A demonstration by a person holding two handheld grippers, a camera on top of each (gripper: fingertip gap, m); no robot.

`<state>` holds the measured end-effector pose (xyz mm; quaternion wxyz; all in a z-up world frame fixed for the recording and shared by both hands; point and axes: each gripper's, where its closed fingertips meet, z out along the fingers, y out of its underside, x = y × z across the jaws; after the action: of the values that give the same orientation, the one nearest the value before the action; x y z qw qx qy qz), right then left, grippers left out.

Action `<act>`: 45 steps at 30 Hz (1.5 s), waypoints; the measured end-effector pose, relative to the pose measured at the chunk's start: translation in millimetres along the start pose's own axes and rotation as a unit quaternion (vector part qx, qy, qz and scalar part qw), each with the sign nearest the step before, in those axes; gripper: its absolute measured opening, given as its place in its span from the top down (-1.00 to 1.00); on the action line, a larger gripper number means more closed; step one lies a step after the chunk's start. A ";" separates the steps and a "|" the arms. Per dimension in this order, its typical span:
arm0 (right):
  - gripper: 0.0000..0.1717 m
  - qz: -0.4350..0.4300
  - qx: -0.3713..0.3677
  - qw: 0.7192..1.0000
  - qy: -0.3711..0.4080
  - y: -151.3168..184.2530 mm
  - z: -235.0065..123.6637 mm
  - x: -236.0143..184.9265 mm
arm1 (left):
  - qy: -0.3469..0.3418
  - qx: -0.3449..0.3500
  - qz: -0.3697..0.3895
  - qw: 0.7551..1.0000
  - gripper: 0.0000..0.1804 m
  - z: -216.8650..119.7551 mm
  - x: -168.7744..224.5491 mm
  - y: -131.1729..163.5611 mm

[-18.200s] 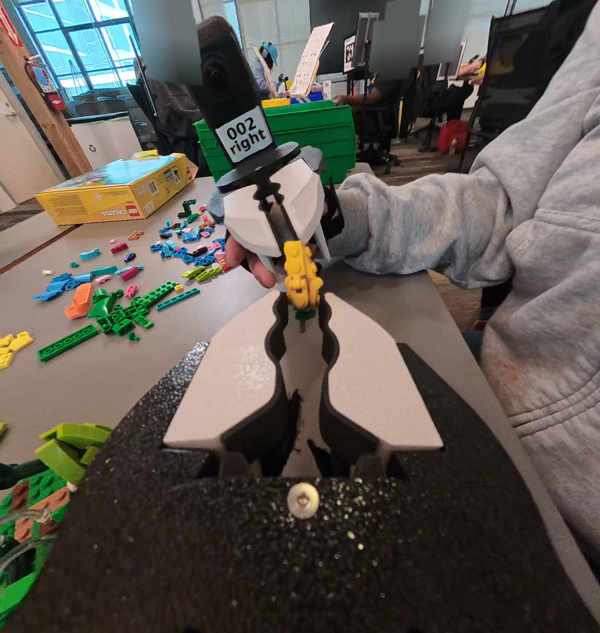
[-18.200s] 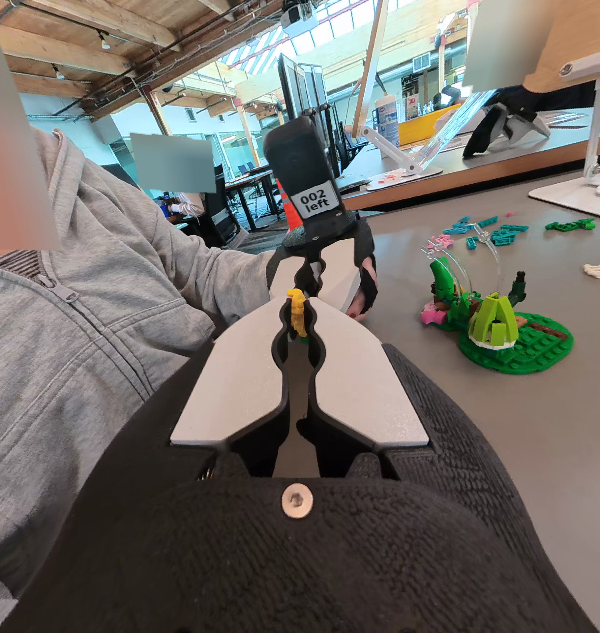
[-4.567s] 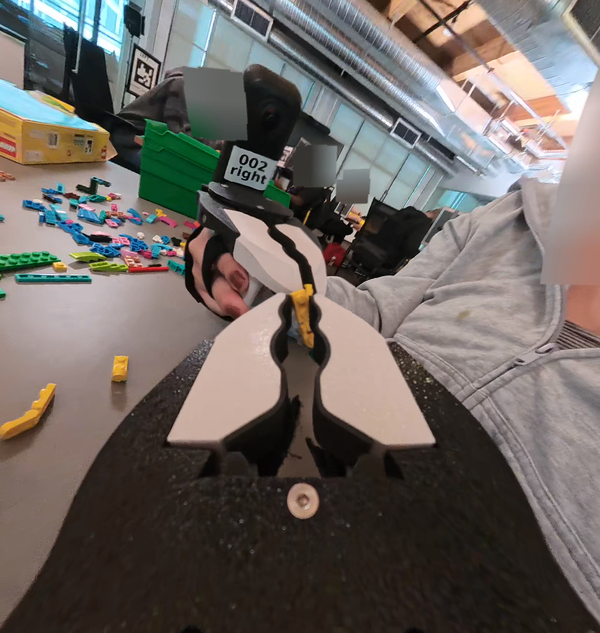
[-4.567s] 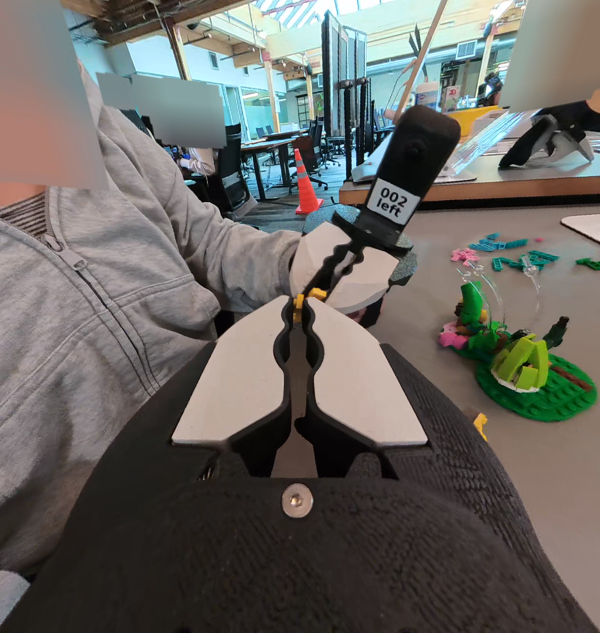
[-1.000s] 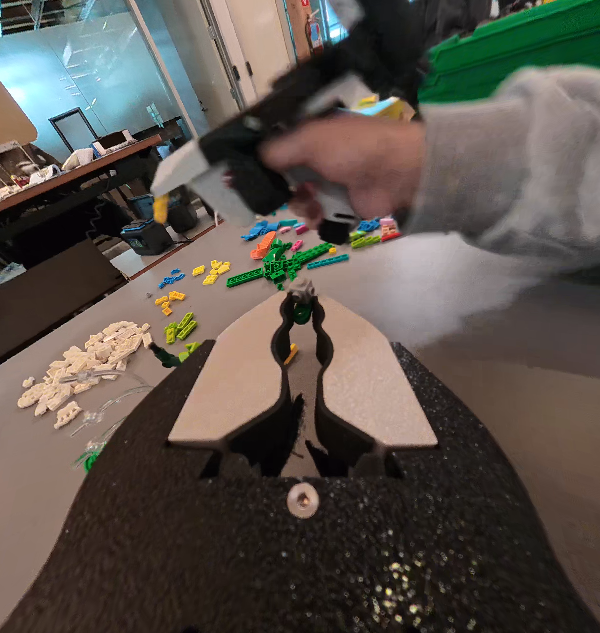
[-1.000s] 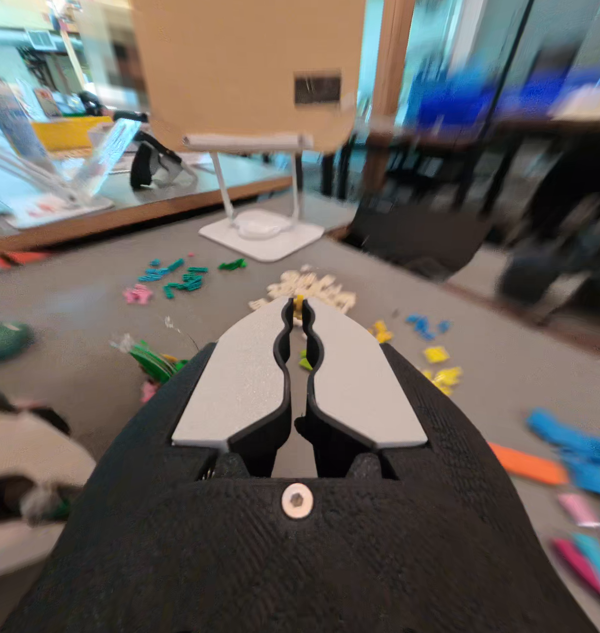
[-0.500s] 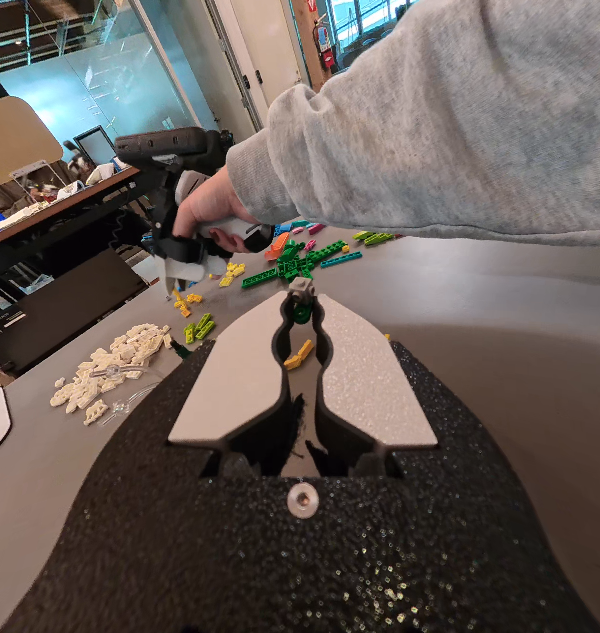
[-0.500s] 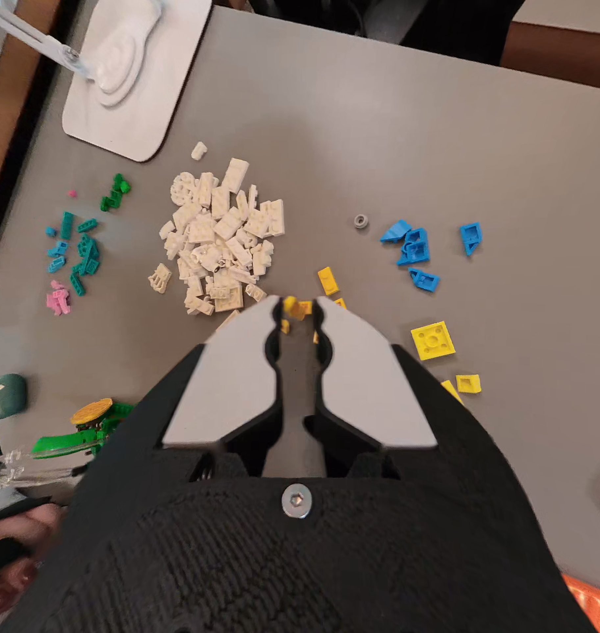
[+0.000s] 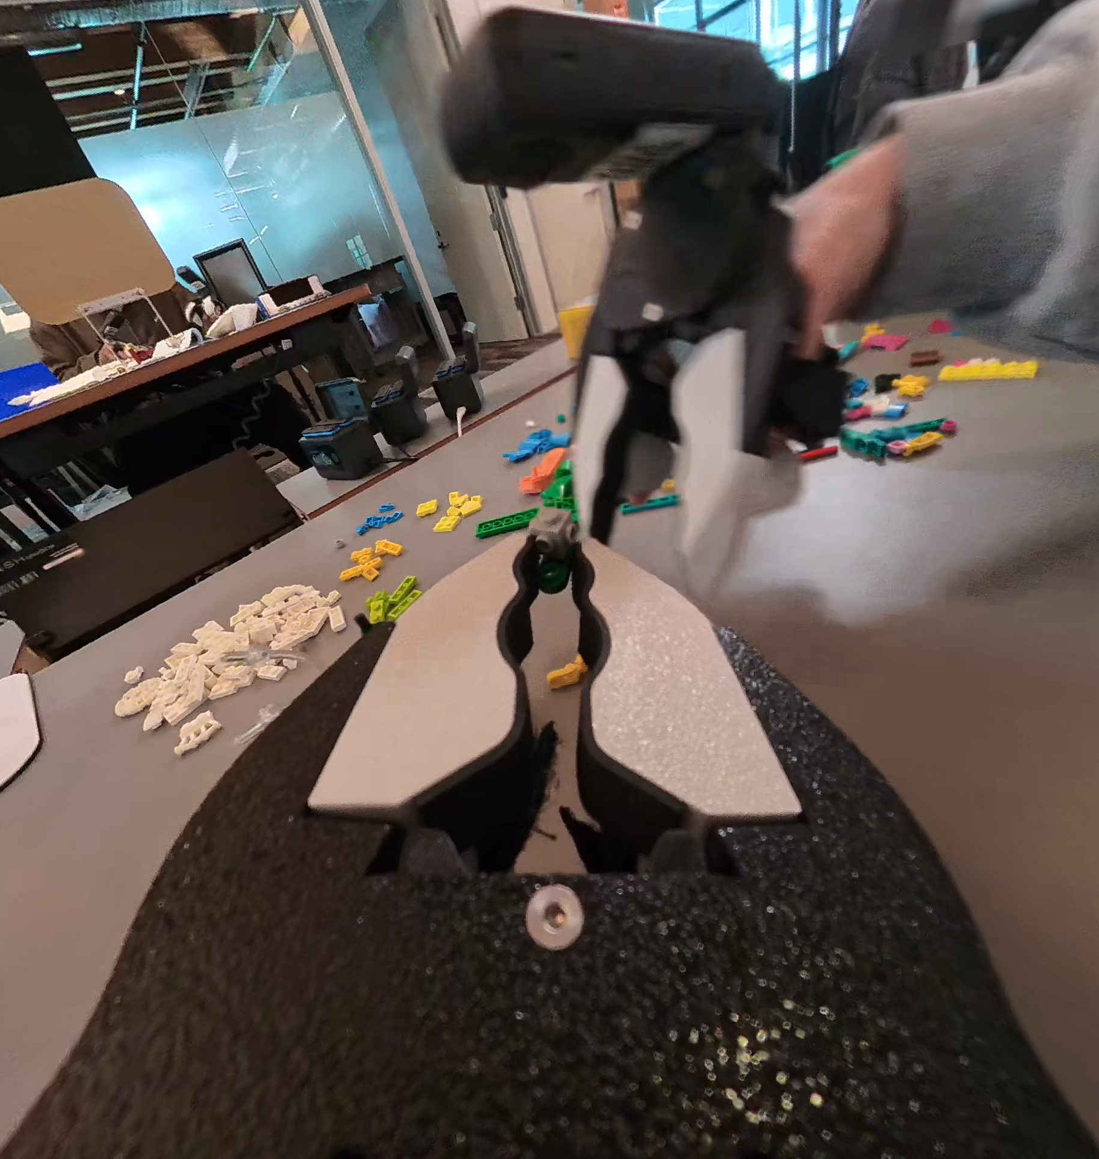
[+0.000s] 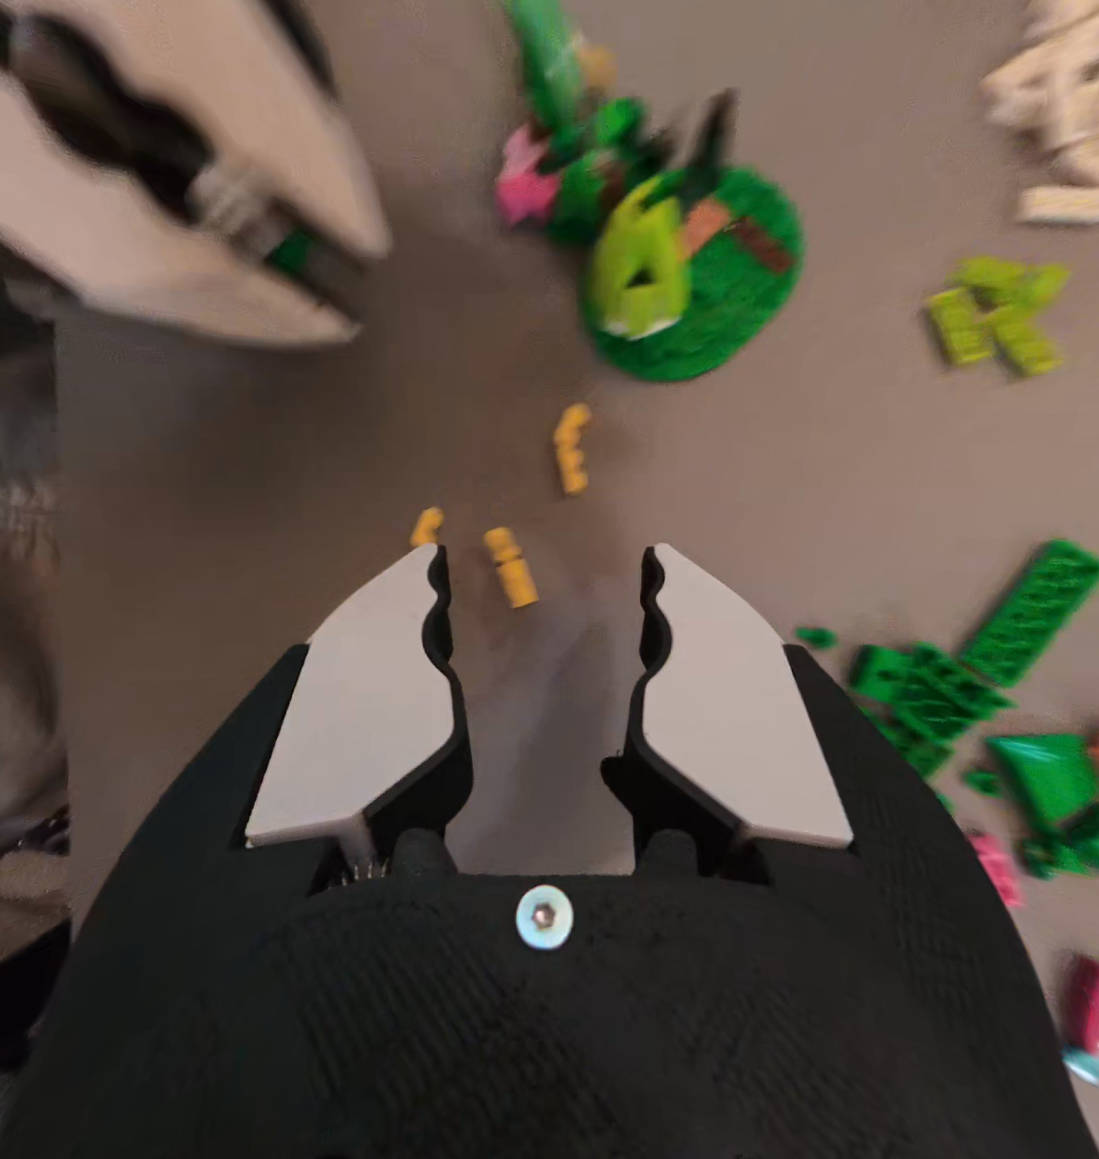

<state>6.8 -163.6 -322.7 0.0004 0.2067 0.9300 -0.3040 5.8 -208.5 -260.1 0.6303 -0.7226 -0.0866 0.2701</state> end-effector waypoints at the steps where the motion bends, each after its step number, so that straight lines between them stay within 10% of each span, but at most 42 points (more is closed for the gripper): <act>1: 0.31 -0.005 -0.001 1.000 0.002 5.1 4.1 -10.3 | -0.004 0.003 -0.010 1.000 0.89 -0.7 -2.9 -0.6; 27: 0.92 -0.030 0.005 0.999 0.027 9.7 21.4 -12.6 | -0.012 0.013 -0.048 0.999 0.89 -3.9 -12.5 -1.2; 45: 0.92 0.127 0.010 0.952 0.280 -53.4 8.9 220.0 | 0.006 0.009 -0.030 0.999 0.90 -2.0 -4.0 -1.3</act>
<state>-216.0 -123.0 -327.6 -0.2232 0.4000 0.8558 -0.2403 3.8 -211.8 -257.6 0.6455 -0.7155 -0.1017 0.2472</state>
